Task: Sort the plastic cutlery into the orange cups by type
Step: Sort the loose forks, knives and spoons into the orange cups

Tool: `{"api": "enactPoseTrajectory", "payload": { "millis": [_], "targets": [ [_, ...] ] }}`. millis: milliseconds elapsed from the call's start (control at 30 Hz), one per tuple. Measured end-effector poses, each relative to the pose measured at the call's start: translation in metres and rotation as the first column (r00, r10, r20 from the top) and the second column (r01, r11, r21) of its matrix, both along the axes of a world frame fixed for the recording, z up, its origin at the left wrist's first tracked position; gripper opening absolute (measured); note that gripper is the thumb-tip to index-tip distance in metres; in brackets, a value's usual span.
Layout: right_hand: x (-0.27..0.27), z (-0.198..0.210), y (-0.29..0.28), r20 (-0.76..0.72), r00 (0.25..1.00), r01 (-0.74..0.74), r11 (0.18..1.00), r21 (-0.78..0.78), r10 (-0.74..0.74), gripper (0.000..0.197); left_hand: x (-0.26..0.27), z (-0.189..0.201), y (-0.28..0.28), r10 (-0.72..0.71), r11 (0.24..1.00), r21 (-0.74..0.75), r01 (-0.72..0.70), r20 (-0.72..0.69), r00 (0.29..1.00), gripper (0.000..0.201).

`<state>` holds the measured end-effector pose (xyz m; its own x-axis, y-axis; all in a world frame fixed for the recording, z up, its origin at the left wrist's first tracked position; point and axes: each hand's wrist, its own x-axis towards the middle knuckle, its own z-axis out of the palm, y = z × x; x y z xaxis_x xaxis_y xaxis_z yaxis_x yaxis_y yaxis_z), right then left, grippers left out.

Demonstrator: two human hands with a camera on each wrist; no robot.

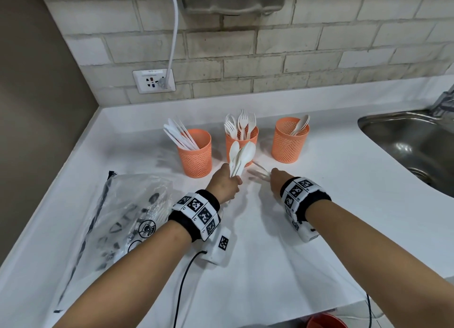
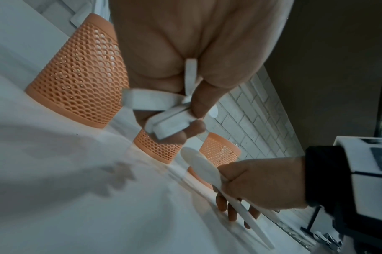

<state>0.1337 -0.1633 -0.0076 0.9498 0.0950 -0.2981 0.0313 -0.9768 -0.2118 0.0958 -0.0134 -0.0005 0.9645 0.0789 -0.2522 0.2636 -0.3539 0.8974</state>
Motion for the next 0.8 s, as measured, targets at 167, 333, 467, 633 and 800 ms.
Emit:
{"api": "enactPoseTrajectory", "payload": {
  "millis": [167,333,467,633,800],
  "targets": [
    [0.002,0.007,0.0,0.101,0.994,0.011,0.961,0.276,-0.04,0.014,0.001,-0.002,0.0,0.177,0.984,-0.011,-0.177,0.039,0.983,0.029],
    [-0.019,0.016,0.009,0.118,0.99,-0.021,0.756,0.655,-0.075,0.015,-0.008,-0.005,-0.007,0.23,0.949,-0.225,-0.222,0.008,0.973,0.03],
    [-0.041,0.019,0.023,-0.041,0.998,0.061,0.65,0.757,-0.046,0.022,-0.023,-0.003,-0.014,0.085,0.947,-0.314,-0.066,0.049,0.995,0.02],
    [-0.047,0.009,0.027,0.034,0.999,-0.032,0.77,0.637,0.013,0.015,-0.034,-0.003,-0.015,0.05,0.924,-0.383,-0.021,0.067,0.996,0.024],
    [-0.056,0.015,0.027,0.057,0.998,-0.023,0.816,0.577,-0.012,0.027,-0.043,0.006,-0.018,0.075,0.899,-0.434,-0.064,0.008,0.997,0.018]
  ]
}}
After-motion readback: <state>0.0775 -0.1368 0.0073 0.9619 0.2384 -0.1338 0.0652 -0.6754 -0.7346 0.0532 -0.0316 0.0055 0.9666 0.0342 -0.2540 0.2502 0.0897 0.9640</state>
